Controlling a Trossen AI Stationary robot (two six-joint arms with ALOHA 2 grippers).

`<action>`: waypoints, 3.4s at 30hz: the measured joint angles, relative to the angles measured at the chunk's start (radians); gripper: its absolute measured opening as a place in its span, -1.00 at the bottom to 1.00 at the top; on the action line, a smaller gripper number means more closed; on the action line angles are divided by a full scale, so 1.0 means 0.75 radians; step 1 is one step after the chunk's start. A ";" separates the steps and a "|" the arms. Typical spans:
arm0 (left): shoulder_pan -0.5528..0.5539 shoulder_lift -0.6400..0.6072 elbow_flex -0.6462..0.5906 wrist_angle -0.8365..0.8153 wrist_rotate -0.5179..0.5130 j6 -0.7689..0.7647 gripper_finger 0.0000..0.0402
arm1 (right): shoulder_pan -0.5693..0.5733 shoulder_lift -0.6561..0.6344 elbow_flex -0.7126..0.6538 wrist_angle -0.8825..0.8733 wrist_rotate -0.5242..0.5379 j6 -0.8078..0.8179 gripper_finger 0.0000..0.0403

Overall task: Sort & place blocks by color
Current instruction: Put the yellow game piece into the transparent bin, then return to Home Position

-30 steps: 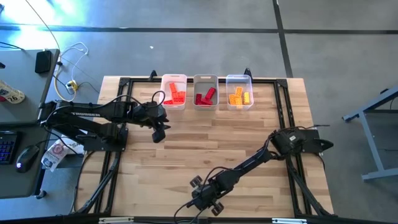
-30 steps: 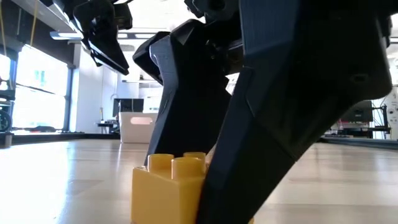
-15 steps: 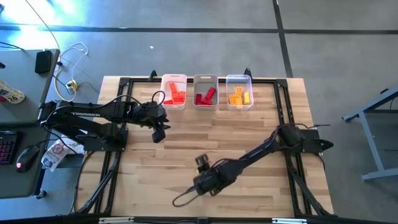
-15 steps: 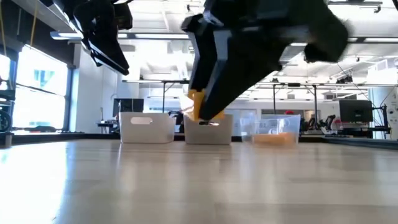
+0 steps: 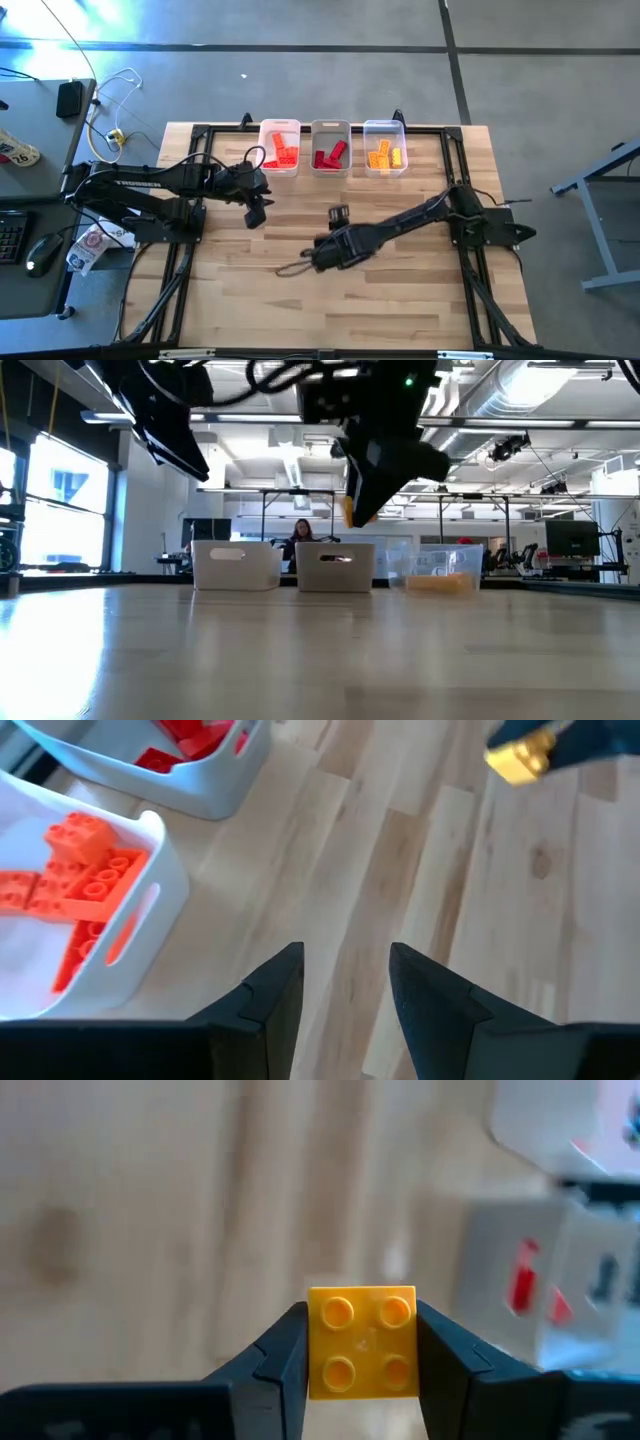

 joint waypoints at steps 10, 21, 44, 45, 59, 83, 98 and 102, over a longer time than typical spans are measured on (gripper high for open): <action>0.000 0.000 0.000 0.000 -0.029 0.060 -0.32 | -0.190 0.000 0.000 -0.313 0.243 0.277 -0.43; 0.000 0.000 0.000 0.000 -0.029 0.060 -0.32 | -0.435 0.000 0.001 -0.622 0.479 0.575 -0.43; 0.000 0.000 0.000 0.000 -0.027 0.146 -0.32 | -1.036 0.000 0.002 -0.628 0.130 0.163 -0.43; 0.000 0.000 0.000 0.000 -0.027 0.153 -0.32 | -1.059 0.000 0.002 -0.606 0.081 0.125 -0.43; 0.001 0.000 0.000 0.000 -0.028 0.201 -0.32 | -1.200 0.000 0.002 -0.385 -0.246 -0.151 -0.38; 0.001 0.000 0.000 0.012 -0.028 0.230 -0.32 | -1.195 0.000 0.074 -0.476 -0.318 -0.030 0.24; 0.010 -0.135 -0.210 0.283 -0.027 0.209 -0.32 | -1.069 -0.303 0.042 -0.142 -0.654 -0.096 0.24; 0.024 -0.216 -0.318 0.422 -0.028 0.200 -0.32 | -1.022 -0.472 -0.117 -0.025 -0.653 -0.077 0.24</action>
